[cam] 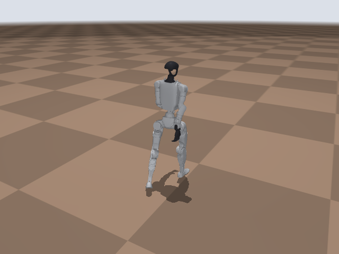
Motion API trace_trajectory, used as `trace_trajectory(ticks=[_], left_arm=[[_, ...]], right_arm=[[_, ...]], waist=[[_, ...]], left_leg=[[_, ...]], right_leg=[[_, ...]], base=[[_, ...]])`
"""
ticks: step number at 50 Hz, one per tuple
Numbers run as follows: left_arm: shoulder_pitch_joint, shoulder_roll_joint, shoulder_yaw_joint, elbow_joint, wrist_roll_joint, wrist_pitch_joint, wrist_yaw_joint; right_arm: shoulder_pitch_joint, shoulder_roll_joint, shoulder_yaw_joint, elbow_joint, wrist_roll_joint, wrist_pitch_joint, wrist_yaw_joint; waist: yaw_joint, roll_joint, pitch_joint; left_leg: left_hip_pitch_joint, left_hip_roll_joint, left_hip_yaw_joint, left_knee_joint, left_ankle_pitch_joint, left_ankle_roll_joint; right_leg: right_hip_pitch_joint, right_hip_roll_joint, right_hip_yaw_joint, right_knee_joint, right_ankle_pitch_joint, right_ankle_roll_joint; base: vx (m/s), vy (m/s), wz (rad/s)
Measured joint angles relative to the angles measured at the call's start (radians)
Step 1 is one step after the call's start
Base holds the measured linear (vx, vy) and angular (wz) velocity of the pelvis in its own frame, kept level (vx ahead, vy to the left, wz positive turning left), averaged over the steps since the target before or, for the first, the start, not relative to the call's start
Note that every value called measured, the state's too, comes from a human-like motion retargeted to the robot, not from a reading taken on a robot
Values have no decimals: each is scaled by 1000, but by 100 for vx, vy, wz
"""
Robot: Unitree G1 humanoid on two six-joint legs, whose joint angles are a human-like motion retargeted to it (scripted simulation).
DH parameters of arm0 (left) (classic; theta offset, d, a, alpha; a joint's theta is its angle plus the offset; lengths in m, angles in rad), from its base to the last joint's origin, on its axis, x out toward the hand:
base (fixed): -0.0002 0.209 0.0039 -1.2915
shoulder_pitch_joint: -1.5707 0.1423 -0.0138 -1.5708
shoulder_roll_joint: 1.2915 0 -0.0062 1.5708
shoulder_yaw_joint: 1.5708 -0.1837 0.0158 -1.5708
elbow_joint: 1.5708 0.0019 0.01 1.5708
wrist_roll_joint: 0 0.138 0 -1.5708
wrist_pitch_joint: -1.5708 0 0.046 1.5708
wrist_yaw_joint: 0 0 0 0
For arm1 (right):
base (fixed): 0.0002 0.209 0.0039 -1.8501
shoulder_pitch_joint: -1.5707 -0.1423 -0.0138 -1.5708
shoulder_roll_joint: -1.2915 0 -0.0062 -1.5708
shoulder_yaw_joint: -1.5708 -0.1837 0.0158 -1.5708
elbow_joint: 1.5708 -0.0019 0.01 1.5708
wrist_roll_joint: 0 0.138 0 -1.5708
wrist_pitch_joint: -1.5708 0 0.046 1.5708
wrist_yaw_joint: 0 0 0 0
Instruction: Walk run
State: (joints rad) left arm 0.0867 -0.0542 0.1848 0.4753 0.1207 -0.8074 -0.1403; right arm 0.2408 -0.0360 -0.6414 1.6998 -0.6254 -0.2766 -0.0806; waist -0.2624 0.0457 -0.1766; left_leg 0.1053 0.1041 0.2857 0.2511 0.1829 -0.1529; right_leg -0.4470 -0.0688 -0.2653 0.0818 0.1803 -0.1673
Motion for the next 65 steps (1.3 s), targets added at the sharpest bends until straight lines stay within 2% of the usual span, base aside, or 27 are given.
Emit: trace_trajectory(ticks=[2,5,8,12,15,18,20,23,25,27,28,30,32,35,36,37,38,40,42,45,48,53,55,58,60,62,65], left_arm=[[14,-24,-15,8,22,-2,14],[25,-34,-20,7,36,0,36],[31,-32,-10,6,41,-5,12],[72,-20,21,-23,43,-8,14],[108,-20,73,-51,50,-13,2],[151,-39,114,-68,56,-11,35],[173,-46,131,-78,55,-9,53],[189,-35,142,-83,63,-9,35],[188,-15,146,-90,83,-12,30],[179,-1,151,-91,116,-15,36],[174,3,154,-90,131,-15,42],[167,8,155,-89,154,-17,54],[170,3,152,-82,151,-18,56],[159,6,178,-50,107,-10,40],[153,12,180,-45,91,-6,36],[147,19,179,-42,77,-2,32],[140,26,170,-41,66,0,32],[117,35,151,-40,53,6,33],[86,31,131,-29,49,10,36],[53,33,84,-38,53,12,43],[34,34,57,-54,50,11,38],[3,46,39,-56,33,9,23],[-11,48,30,-51,34,8,19],[-14,38,16,-42,40,-3,11],[-1,24,5,-30,45,-12,7],[26,1,-11,-13,55,-17,5],[69,-42,-23,18,75,-22,1]], right_arm=[[-24,-12,-8,0,18,17,21],[-78,-33,0,-17,18,12,45],[-139,-46,18,-86,11,1,57],[-232,-67,48,-194,-19,-7,68],[-307,-83,53,-265,-43,-14,94],[-375,-98,71,-309,-39,-31,98],[-409,-108,87,-329,-27,-41,93],[-411,-117,90,-353,-8,-46,85],[-392,-116,83,-357,7,-52,80],[-356,-108,68,-336,13,-50,73],[-337,-103,63,-314,15,-47,69],[-300,-96,52,-252,8,-33,69],[-258,-92,37,-180,-23,6,71],[-203,-76,69,-75,-42,67,50],[-191,-75,84,-45,-36,72,45],[-179,-74,94,-20,-31,78,43],[-167,-71,96,-5,-31,81,48],[-140,-60,90,0,-44,94,77],[-102,-48,80,-31,-65,112,109],[-49,-30,83,-66,-68,95,109],[-9,-25,88,-68,-68,80,79],[16,-6,64,-26,-46,106,74],[18,3,52,-8,-20,107,92],[32,22,46,-4,3,96,118],[41,30,40,-4,5,92,130],[52,32,20,-7,-8,99,131],[50,21,-2,-7,-13,108,128]], waist=[[-18,-14,16],[-11,-68,33],[-1,-99,38],[75,-153,48],[131,-164,62],[187,-150,85],[212,-132,98],[228,-116,105],[246,-108,113],[269,-123,109],[285,-136,102],[323,-158,80],[371,-180,58],[317,-209,26],[292,-211,26],[273,-210,24],[267,-205,21],[271,-130,5],[267,-92,8],[184,-46,19],[128,-41,22],[74,-66,32],[63,-62,32],[60,-45,26],[36,-28,19],[-12,0,13],[-29,29,-14]], left_leg=[[-60,32,-44,200,185,-21],[-180,39,-66,519,339,30],[-304,-15,-141,648,181,36],[-460,-123,-207,612,25,63],[-534,-80,-131,429,-47,167],[-553,-98,-122,152,-43,220],[-570,-129,-164,-6,-90,240],[-607,-198,-238,-184,-163,232],[-611,-209,-195,-250,-211,116],[-593,-214,-170,-242,-224,130],[-586,-212,-176,-219,-207,170],[-578,-189,-160,-169,-189,188],[-567,-201,-212,-154,-107,208],[-555,-208,-257,-81,-154,239],[-522,-198,-207,-76,-180,246],[-488,-184,-165,-74,-207,247],[-452,-161,-138,-79,-233,236],[-416,-100,-165,-113,-252,236],[-374,-66,-131,-124,-272,226],[-300,-55,-116,-160,-295,215],[-222,-80,-86,-189,-329,202],[-90,-140,-47,-219,-389,168],[-51,-142,-35,-223,-402,140],[-4,-125,-9,-209,-397,80],[15,-111,-32,-183,-363,37],[29,-81,-83,-138,-269,-19],[1,-68,-149,-36,29,-109]], right_leg=[[43,-5,13,34,-46,-26],[124,30,80,24,-84,-65],[187,61,132,0,-97,-72],[263,108,251,-26,-100,-92],[312,150,353,-26,-110,-95],[368,198,450,-18,-127,-95],[410,230,491,-13,-137,-95],[469,251,521,-1,-150,-95],[513,269,521,10,-148,-95],[554,274,496,14,-114,-95],[570,277,490,17,-87,-95],[594,291,477,38,-10,-85],[597,271,465,103,125,11],[535,268,446,302,343,278],[485,271,409,437,343,367],[437,267,359,558,343,427],[392,249,285,652,343,428],[322,308,309,635,333,411],[227,295,269,682,207,304],[107,269,237,653,75,263],[23,190,221,499,-12,248],[-38,74,195,118,-41,191],[-54,49,116,-40,-47,199],[-48,73,66,-165,-55,195],[-44,107,153,-120,-16,106],[-42,91,97,-69,45,94],[-17,109,212,-12,17,51]], base=[[81,-56,-42],[70,-56,-98],[62,-47,-121],[60,-35,-224],[64,-22,-246],[70,-9,-248],[76,-6,-196],[89,-4,-113],[87,-11,-78],[92,-27,-73],[96,-38,-93],[95,-38,-128],[111,-17,-148],[96,-16,-61],[83,-27,-33],[85,-38,-41],[83,-27,-75],[82,6,-111],[77,2,-68],[66,-3,37],[69,-6,-3],[81,-18,-33],[78,-18,-33],[80,-22,-25],[102,-31,47],[110,-35,106],[100,-21,45]])
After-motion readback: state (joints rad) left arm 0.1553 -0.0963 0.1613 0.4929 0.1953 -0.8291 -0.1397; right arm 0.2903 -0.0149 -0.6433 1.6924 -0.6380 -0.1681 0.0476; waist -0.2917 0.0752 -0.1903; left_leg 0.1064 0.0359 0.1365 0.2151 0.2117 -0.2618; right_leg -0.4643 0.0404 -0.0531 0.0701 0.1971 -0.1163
